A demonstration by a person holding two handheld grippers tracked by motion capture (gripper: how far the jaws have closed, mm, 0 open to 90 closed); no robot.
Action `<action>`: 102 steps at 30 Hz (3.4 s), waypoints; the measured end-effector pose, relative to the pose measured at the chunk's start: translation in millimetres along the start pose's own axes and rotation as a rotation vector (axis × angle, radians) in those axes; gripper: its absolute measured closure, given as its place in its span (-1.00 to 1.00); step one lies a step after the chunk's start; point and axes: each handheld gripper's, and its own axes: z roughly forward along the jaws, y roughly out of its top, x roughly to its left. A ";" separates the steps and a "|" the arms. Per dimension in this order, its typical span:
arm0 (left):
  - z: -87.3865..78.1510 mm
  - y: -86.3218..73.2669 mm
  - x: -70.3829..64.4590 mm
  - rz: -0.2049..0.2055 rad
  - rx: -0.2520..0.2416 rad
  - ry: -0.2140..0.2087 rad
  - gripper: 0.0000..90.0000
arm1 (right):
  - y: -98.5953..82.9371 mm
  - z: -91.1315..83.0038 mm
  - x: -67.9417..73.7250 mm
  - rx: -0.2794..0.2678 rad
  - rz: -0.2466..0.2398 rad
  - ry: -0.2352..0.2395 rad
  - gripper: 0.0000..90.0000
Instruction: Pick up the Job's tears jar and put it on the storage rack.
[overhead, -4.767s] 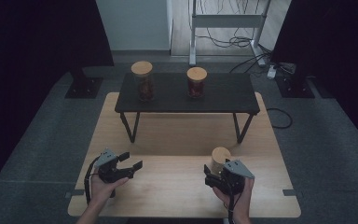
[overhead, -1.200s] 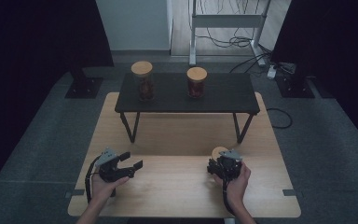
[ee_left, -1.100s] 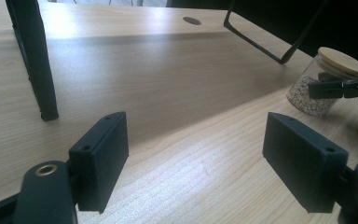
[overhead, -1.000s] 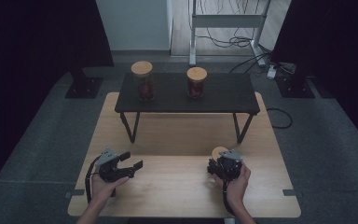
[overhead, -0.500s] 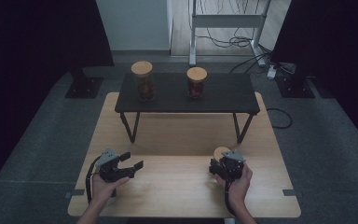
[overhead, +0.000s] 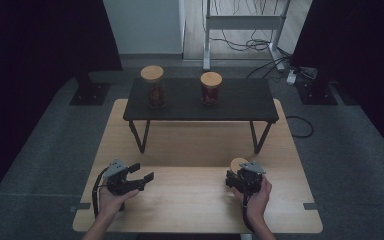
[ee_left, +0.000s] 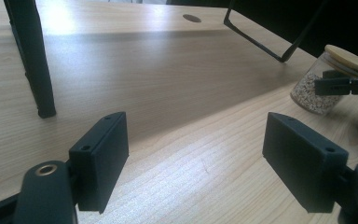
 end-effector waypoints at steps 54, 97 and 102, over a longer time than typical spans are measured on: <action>-2.4 1.4 -3.3 0.003 -0.014 -0.003 -0.50 | 5.4 -58.6 -2.0 -0.169 -0.023 0.074 -0.44; 0.9 0.4 -4.4 0.000 -0.002 -0.002 -0.49 | 25.6 -91.2 -8.4 -0.282 -0.026 0.086 -0.44; 0.6 0.5 -4.4 -0.001 -0.004 -0.002 -0.49 | 31.8 -93.1 -8.8 -0.291 -0.026 0.081 -0.44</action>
